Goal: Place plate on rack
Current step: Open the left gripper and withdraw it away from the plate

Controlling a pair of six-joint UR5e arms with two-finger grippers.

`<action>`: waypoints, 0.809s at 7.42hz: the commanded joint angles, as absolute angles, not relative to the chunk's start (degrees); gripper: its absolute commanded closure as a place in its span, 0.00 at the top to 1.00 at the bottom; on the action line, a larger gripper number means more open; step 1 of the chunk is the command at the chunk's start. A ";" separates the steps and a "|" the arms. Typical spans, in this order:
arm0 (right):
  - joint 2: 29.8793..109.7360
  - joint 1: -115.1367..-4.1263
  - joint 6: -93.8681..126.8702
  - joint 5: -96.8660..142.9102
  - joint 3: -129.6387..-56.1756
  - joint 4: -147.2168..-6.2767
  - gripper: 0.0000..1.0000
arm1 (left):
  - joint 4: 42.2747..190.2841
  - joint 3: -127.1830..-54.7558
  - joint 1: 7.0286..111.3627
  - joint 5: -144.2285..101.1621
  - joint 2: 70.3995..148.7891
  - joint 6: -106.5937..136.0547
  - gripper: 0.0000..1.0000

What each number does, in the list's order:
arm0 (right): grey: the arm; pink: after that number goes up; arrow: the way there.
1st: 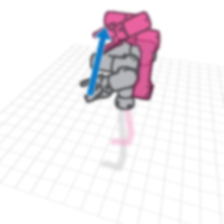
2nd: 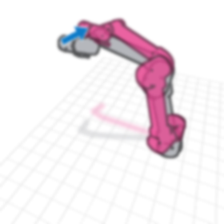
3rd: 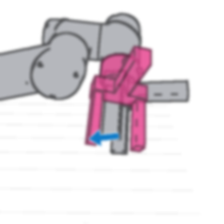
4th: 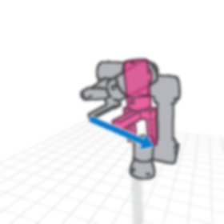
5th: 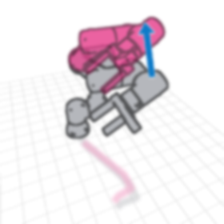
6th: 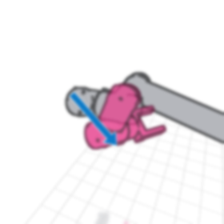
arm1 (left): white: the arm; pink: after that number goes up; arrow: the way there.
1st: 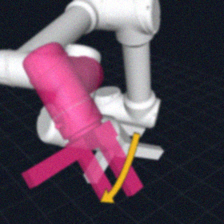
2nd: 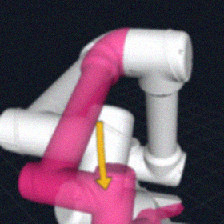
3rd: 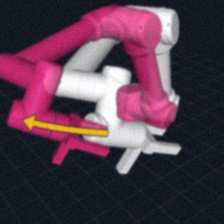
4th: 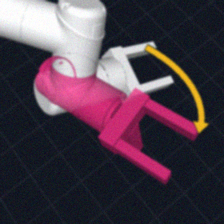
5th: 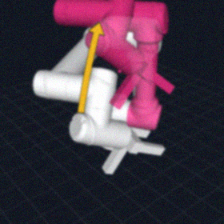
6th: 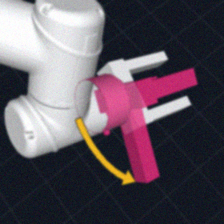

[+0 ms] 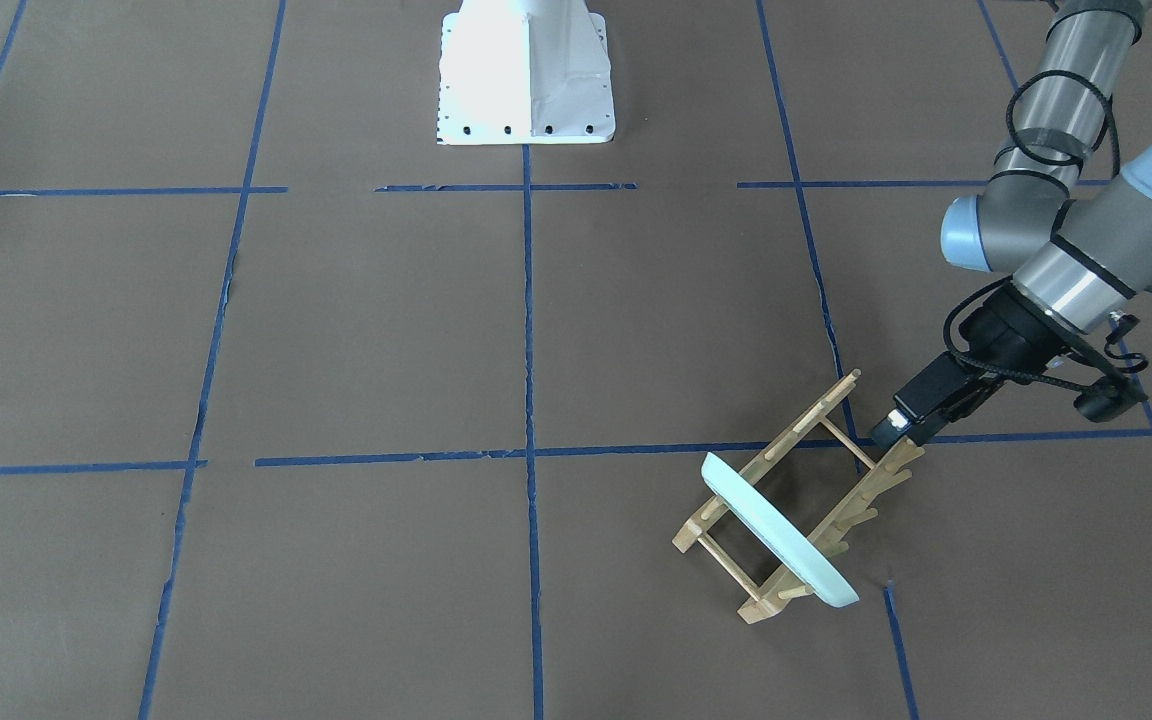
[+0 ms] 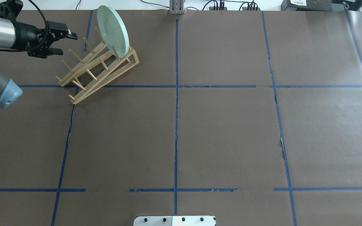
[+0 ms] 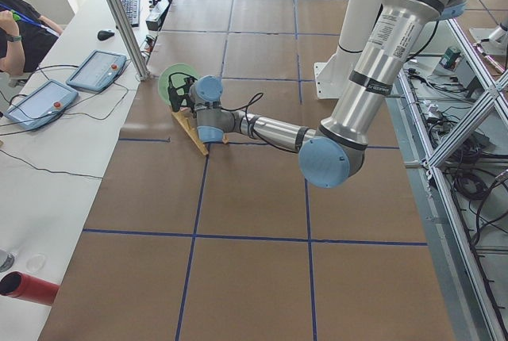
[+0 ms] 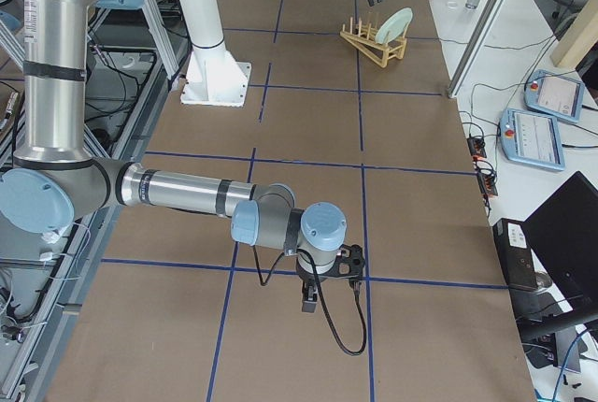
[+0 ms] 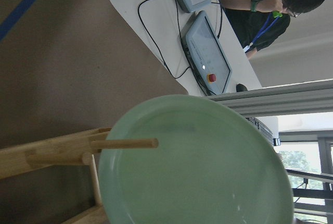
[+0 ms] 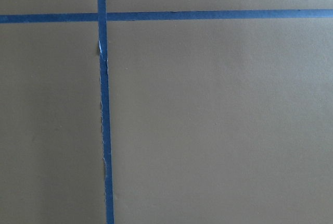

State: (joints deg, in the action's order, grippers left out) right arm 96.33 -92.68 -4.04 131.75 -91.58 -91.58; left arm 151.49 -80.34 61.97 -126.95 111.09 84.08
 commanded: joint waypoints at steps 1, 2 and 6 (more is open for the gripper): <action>96.33 -92.72 -4.04 131.75 -91.67 -91.58 1.00 | 127.98 -88.73 66.96 -130.69 106.37 57.95 1.00; 96.33 -92.64 -4.04 131.75 -91.58 -91.58 1.00 | 115.79 -92.25 68.89 -130.17 105.91 46.35 1.00; 96.33 -92.64 -4.04 131.75 -91.67 -91.58 1.00 | 82.32 -95.01 84.15 -126.40 106.00 -5.95 1.00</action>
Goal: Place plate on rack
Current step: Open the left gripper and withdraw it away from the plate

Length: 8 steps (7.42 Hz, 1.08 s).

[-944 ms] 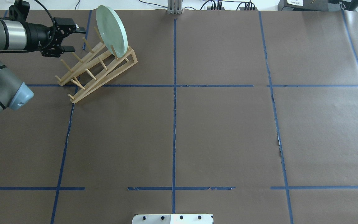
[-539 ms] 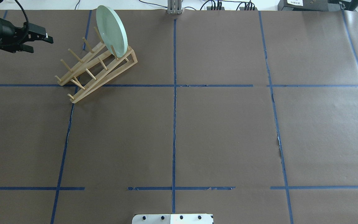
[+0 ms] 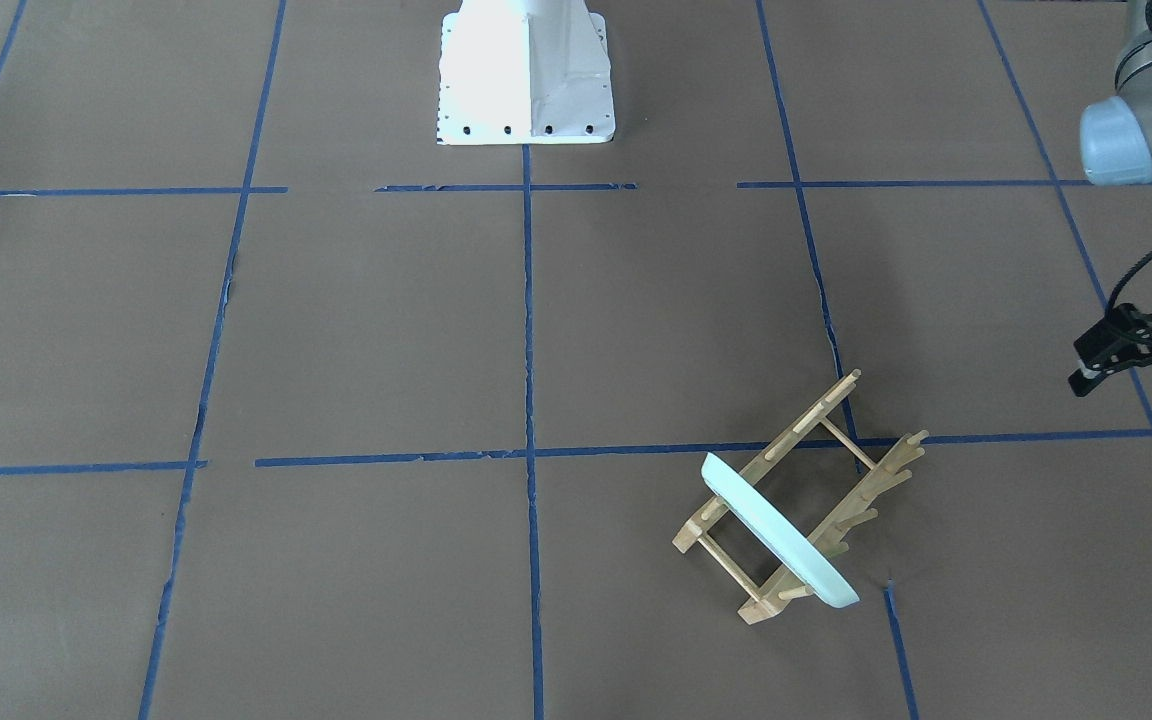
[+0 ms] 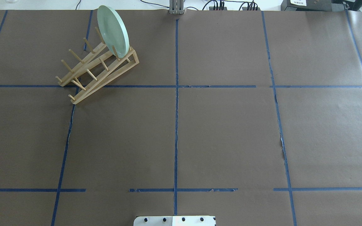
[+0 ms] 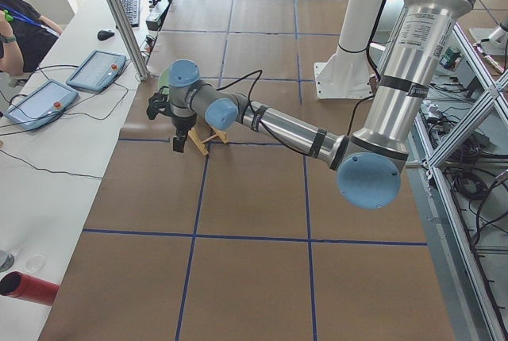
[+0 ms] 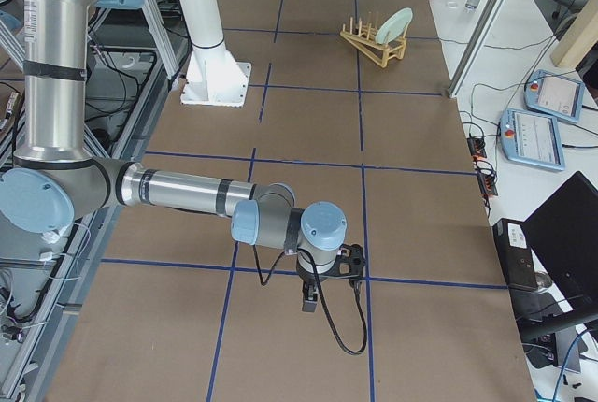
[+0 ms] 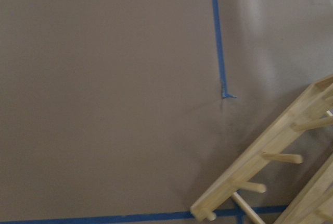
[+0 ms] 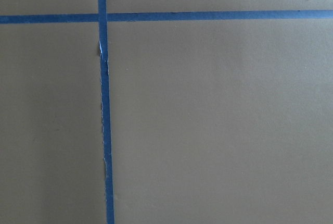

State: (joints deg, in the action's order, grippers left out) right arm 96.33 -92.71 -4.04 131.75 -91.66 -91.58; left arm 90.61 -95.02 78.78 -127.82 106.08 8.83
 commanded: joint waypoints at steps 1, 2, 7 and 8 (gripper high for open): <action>96.33 -92.64 -4.04 131.75 -91.67 -91.58 1.00 | 81.48 -93.36 89.25 -127.17 103.99 -11.28 1.00; 96.33 -92.64 -4.04 131.75 -91.58 -91.58 1.00 | 81.74 -91.86 90.60 -132.57 100.23 -10.99 1.00; 96.33 -92.72 -4.04 131.75 -91.58 -91.58 1.00 | 82.44 -91.66 95.71 -136.06 95.80 -8.52 1.00; 96.33 -92.72 -4.04 131.75 -91.67 -91.58 1.00 | 82.62 -91.84 95.71 -135.88 94.50 -8.70 1.00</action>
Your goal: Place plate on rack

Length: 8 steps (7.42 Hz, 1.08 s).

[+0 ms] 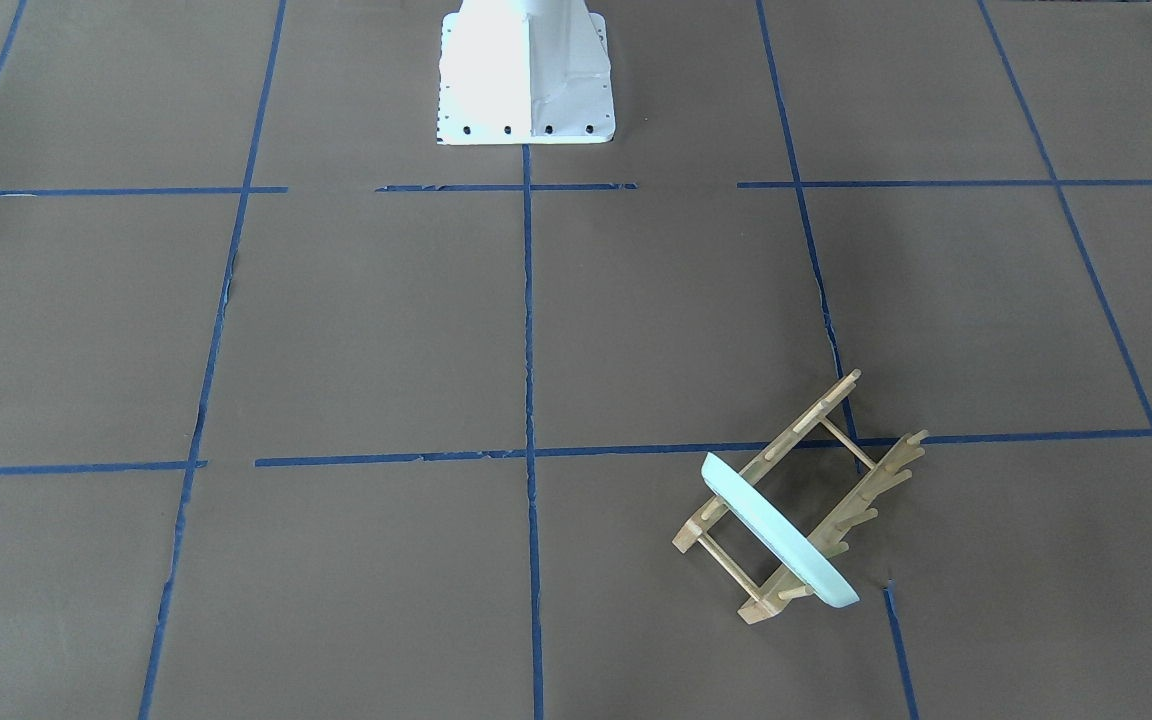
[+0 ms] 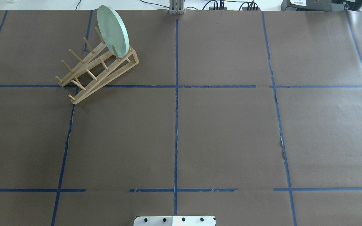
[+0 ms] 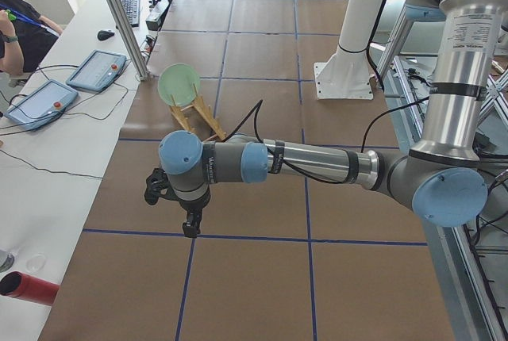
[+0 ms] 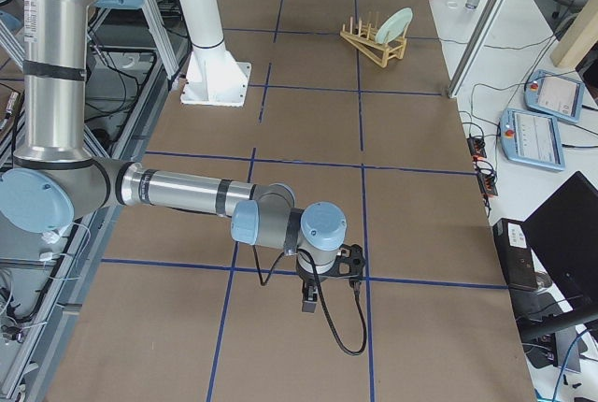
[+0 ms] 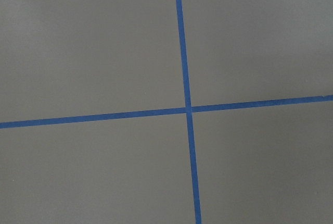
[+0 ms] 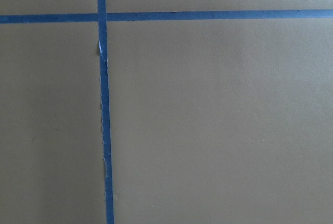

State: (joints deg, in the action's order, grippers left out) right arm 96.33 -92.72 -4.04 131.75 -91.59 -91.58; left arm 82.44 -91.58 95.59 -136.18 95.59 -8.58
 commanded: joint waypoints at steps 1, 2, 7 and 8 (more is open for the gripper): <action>96.33 -92.72 -4.04 131.75 -91.58 -91.58 1.00 | 84.88 -91.58 95.71 -135.88 94.05 -8.70 1.00; 96.33 -92.72 -4.04 131.75 -91.58 -91.58 1.00 | 88.47 -91.76 95.89 -135.88 92.30 -8.70 1.00; 96.33 -92.64 -4.04 131.75 -91.58 -91.58 1.00 | 103.45 -91.33 95.72 -131.69 86.12 -7.91 1.00; 96.33 -92.64 -4.04 131.75 -91.58 -91.58 1.00 | 102.14 -90.10 95.54 -128.79 86.74 -7.65 1.00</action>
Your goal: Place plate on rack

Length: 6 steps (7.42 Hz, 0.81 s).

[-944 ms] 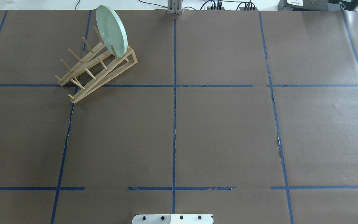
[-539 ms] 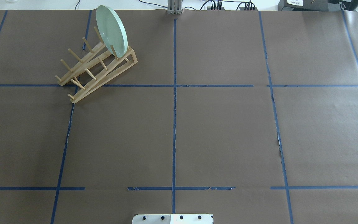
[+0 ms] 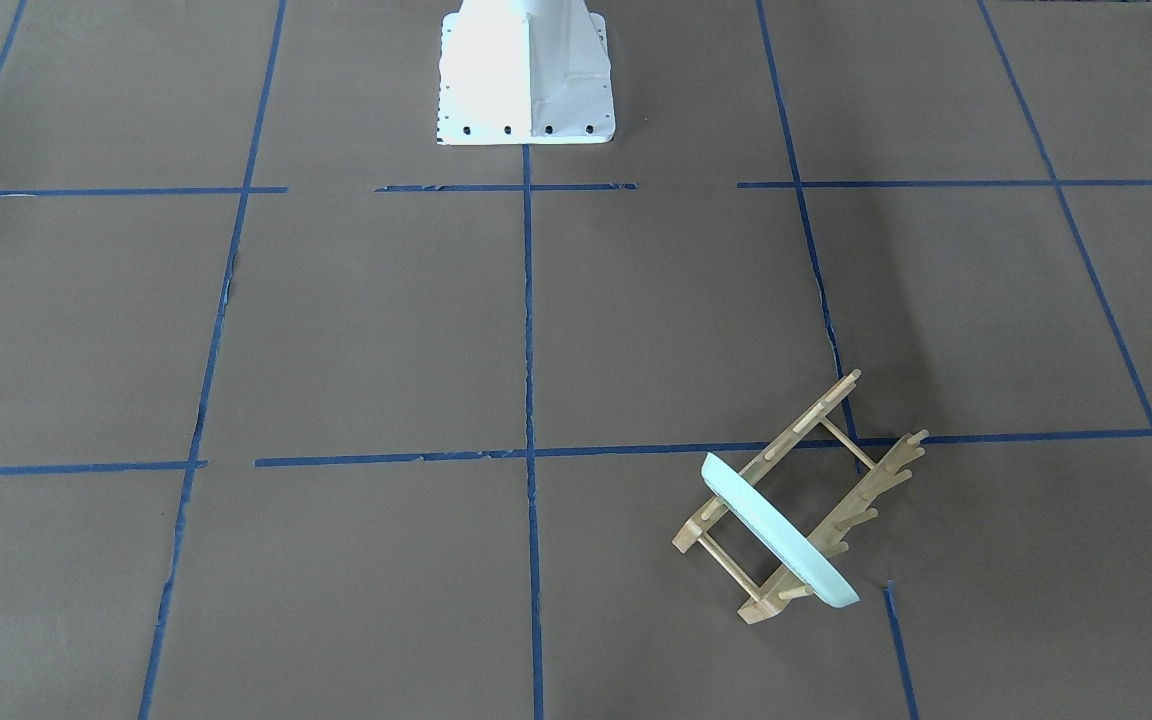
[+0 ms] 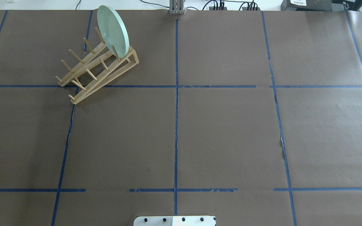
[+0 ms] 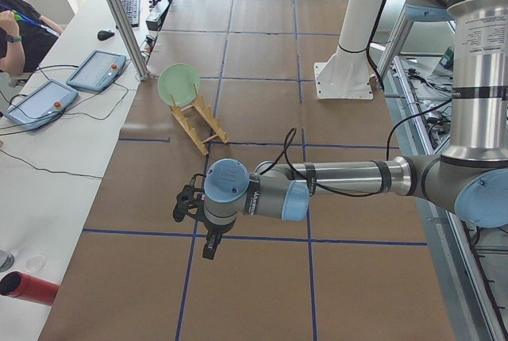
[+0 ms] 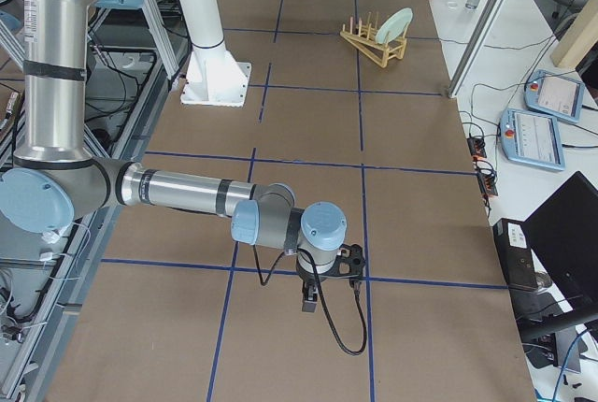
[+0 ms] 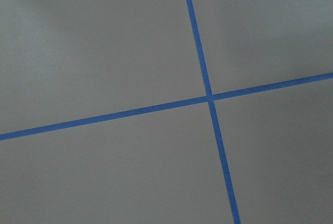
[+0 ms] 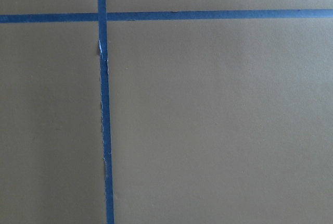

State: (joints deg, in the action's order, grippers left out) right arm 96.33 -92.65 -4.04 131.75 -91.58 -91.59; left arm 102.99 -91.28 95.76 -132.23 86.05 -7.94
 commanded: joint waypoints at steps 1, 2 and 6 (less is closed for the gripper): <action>96.33 -92.72 -4.04 131.75 -91.67 -91.58 1.00 | 97.60 -90.52 95.45 -129.02 87.44 -7.56 1.00; 96.33 -92.64 -4.04 131.75 -91.67 -91.58 1.00 | 94.43 -90.70 95.45 -128.94 89.54 -7.56 1.00; 96.33 -92.64 -4.04 131.75 -91.67 -91.58 1.00 | 94.13 -92.99 95.71 -128.94 91.85 -8.26 1.00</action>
